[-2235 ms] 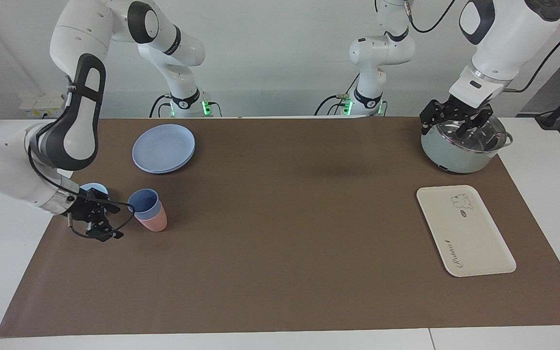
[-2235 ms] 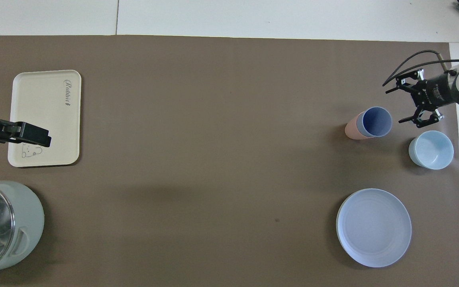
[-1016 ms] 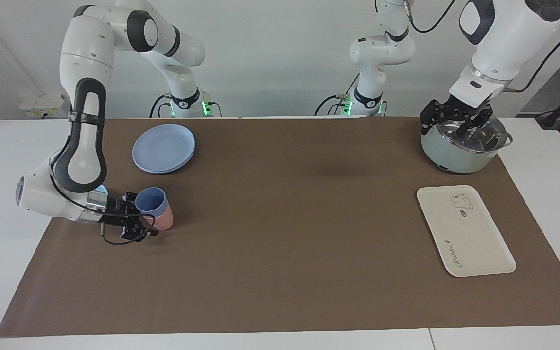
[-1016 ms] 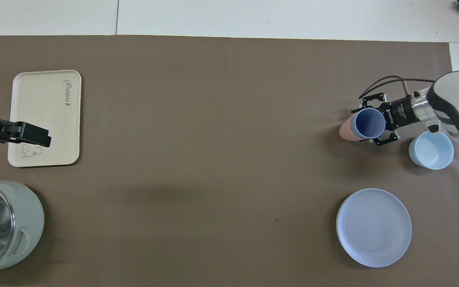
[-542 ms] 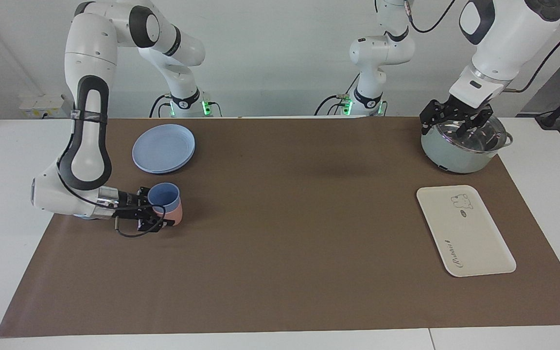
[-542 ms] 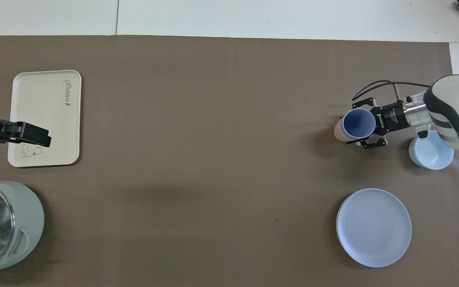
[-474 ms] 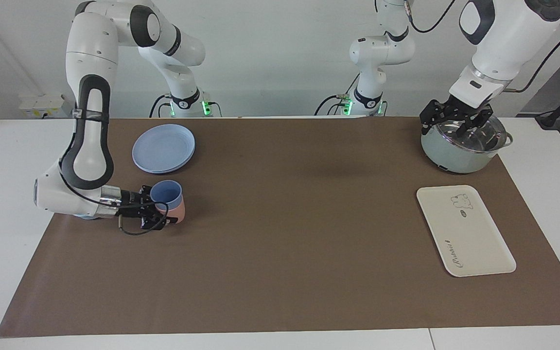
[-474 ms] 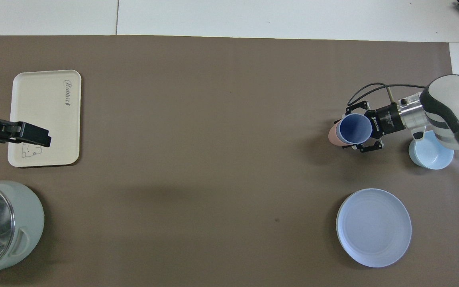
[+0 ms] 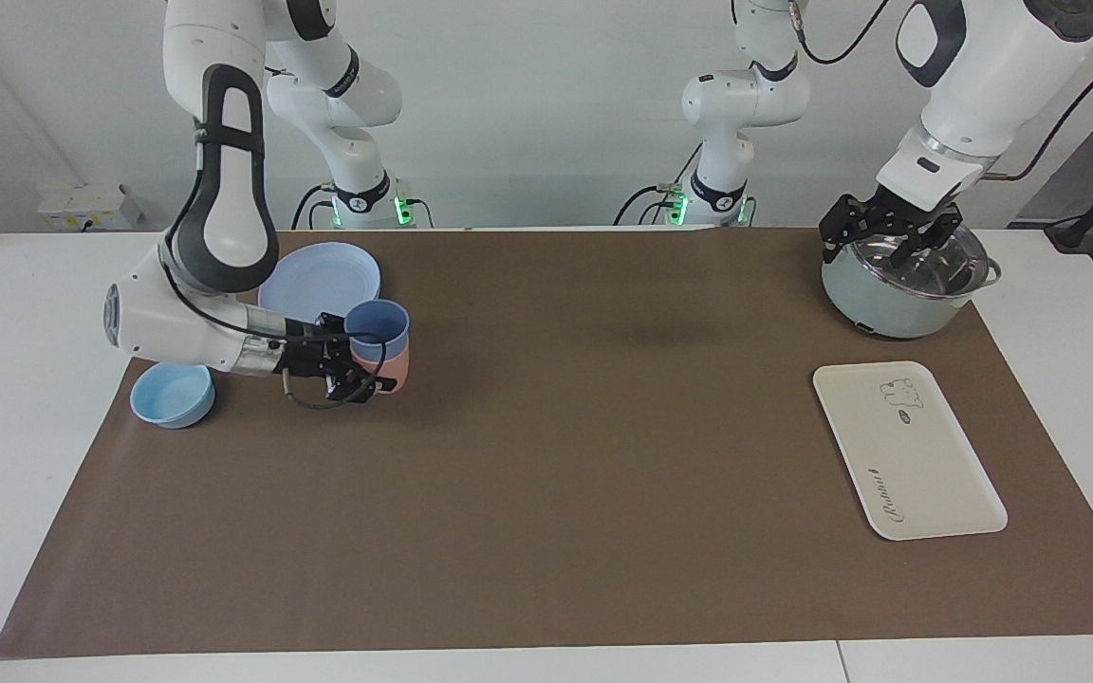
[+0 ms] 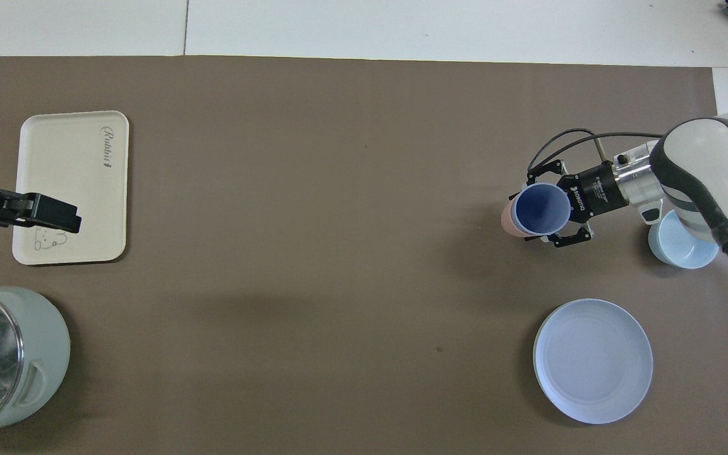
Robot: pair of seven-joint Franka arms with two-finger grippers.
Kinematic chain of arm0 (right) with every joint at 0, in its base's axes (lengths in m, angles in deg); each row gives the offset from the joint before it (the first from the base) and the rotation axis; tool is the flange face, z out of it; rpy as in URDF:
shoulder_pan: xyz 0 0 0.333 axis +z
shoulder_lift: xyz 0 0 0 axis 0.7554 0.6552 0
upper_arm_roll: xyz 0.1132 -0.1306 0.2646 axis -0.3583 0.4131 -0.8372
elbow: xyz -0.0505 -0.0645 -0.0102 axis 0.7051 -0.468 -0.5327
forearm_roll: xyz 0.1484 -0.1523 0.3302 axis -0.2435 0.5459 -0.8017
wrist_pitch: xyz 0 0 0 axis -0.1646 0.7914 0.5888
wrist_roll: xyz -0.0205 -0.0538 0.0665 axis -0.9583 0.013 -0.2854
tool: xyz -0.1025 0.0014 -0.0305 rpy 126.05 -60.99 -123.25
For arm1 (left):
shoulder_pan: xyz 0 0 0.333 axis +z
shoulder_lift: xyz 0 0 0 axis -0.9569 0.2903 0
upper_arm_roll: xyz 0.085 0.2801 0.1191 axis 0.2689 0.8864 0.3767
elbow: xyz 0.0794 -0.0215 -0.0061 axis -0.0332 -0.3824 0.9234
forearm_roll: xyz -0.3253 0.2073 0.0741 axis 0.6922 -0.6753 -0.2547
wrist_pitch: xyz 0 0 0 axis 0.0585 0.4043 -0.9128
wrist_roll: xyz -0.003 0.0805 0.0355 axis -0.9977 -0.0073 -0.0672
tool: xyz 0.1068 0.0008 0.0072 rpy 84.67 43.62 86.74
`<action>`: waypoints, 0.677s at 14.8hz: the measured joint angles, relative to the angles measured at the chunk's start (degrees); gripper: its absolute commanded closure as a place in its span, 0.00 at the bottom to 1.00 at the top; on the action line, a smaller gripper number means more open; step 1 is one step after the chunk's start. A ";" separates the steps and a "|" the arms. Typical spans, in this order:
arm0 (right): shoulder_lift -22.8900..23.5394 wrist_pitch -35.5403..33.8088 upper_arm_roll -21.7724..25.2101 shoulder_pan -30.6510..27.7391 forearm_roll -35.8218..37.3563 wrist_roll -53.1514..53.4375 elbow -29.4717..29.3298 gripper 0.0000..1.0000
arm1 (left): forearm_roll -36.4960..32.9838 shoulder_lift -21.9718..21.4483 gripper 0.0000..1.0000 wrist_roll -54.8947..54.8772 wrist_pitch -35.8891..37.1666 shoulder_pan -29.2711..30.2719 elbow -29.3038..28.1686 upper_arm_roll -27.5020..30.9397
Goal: Place cup on tray
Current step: 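Lift the nested cups with the right gripper toward the table center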
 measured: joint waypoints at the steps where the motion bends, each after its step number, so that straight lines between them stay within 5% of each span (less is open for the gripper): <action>1: -1.81 0.02 0.00 1.33 0.00 2.95 0.37 1.00 | 0.00 0.00 0.00 0.00 0.00 0.00 0.00 -0.03; 7: -7.92 4.02 -0.09 9.51 -0.01 19.15 0.55 1.00 | 0.06 -0.01 0.00 0.00 0.00 -0.07 0.00 -0.24; 10: -10.22 8.13 -0.16 14.41 -0.01 28.23 0.07 1.00 | 5.99 -0.11 0.00 8.14 -0.12 -0.81 0.20 -1.66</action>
